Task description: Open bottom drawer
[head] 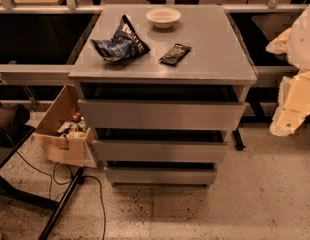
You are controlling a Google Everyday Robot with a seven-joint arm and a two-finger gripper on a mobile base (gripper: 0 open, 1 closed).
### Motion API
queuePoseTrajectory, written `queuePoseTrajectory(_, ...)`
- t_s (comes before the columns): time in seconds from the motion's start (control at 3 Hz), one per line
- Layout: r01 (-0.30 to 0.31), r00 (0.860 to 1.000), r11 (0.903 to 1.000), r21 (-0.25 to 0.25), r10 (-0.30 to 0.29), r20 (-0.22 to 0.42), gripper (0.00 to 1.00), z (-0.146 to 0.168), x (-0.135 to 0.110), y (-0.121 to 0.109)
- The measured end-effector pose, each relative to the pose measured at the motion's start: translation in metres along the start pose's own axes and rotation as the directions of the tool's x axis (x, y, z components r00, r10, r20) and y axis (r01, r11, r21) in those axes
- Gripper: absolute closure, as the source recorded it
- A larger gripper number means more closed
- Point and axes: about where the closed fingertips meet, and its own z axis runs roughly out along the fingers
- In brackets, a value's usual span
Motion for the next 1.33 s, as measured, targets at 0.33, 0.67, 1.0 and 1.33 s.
queuePoseTrajectory(0.33,0.0,1.0,1.0,0.0,0.0,0.0,0.0,0.0,0.0,0.0)
queuePoseTrajectory(0.67,-0.004,1.0,0.9998,-0.019,0.004,0.011,0.0,0.03,-0.003,0.011)
queuePoseTrajectory(1.0,-0.024,0.999,0.9996,-0.014,0.024,0.034,0.0,0.077,-0.009,0.037)
queuePoseTrajectory(1.33,-0.028,1.0,0.9996,0.002,0.028,0.012,0.0,0.135,-0.001,0.064)
